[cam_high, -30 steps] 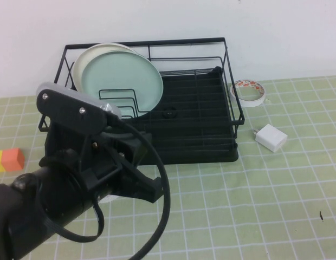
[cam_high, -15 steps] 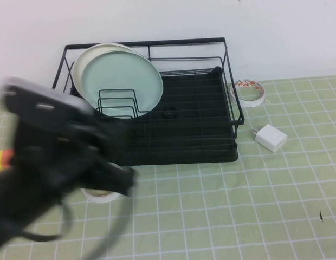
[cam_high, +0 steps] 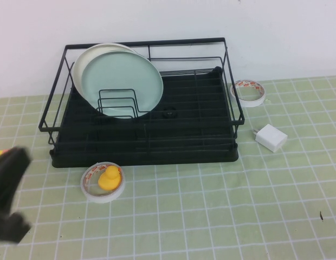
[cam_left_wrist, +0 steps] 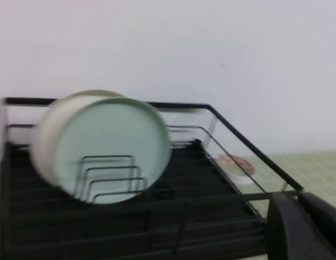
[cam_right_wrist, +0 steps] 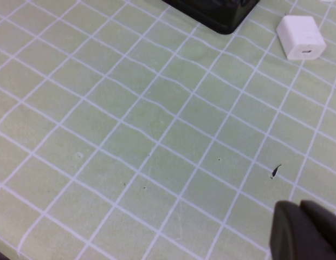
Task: Place plate on rack
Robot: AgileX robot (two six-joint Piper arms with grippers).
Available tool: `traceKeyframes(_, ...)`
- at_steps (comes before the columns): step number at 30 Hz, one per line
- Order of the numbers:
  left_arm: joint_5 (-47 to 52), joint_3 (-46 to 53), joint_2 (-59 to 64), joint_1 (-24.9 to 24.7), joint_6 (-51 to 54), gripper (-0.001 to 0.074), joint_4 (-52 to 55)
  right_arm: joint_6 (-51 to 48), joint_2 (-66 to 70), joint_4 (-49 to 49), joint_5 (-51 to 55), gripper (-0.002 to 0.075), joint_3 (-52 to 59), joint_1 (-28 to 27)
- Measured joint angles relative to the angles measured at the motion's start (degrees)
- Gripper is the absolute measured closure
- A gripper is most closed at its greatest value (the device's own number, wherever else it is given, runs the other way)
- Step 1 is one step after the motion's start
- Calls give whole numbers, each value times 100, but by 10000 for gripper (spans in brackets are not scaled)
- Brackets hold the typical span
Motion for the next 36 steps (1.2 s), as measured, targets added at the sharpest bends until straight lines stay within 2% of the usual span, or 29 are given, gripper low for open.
traceKeyframes(7,-17,892,-1241,577,-338,736,22,0,0,12,0,726,0,0)
traceKeyframes(19,-251,2190,-3109,619,-451,736,22,0,0,24,0,726,0,0)
traceKeyframes(24,-368,2415,-3170,724,-456,736,22,0,0,24,0,726,0,0)
traceKeyframes(31,-442,2415,-3194,1273,-456,736,22,0,0,24,0,726,0,0)
traceKeyframes(36,-442,2415,-3194,1448,-456,737,22,0,0,24,0,726,0,0)
